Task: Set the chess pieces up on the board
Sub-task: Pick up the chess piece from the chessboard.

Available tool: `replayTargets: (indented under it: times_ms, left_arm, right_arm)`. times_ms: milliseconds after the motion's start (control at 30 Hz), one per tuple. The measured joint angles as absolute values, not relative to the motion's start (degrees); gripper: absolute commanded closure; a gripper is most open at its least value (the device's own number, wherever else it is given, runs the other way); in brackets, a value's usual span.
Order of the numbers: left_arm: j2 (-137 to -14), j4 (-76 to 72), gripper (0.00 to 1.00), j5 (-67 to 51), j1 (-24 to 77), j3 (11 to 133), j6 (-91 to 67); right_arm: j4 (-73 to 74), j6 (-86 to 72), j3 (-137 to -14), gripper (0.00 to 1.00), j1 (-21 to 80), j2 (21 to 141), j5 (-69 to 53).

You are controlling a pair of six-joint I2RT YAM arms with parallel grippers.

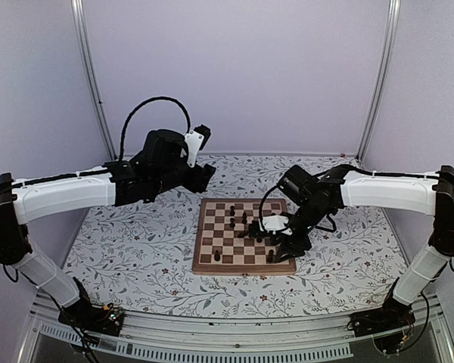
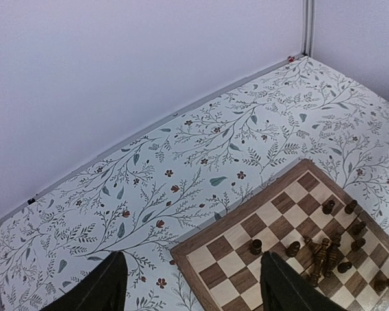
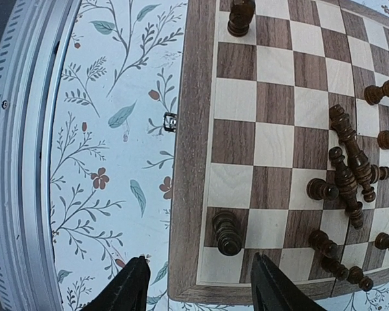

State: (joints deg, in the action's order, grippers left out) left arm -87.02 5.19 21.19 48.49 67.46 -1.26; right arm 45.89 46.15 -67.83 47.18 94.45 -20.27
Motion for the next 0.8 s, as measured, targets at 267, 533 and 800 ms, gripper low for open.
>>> replayTargets:
  times_ms: [267, 533, 800]
  left_arm:
    - [-87.0, 5.2, 0.28, 21.5, 48.9, 67.5, -0.6]
    - [-87.0, 5.2, 0.28, 21.5, 49.2, 67.5, -0.6]
    - [-87.0, 5.2, 0.27, 21.5, 49.4, 67.5, -0.5]
  right_arm:
    - [46.0, 46.2, -67.8, 0.43, 47.2, 94.5, -20.3]
    - [45.0, 45.8, -67.8, 0.47, 47.2, 95.4, -19.6]
    - [43.8, 44.7, -68.7, 0.6, 47.2, 99.3, -19.1]
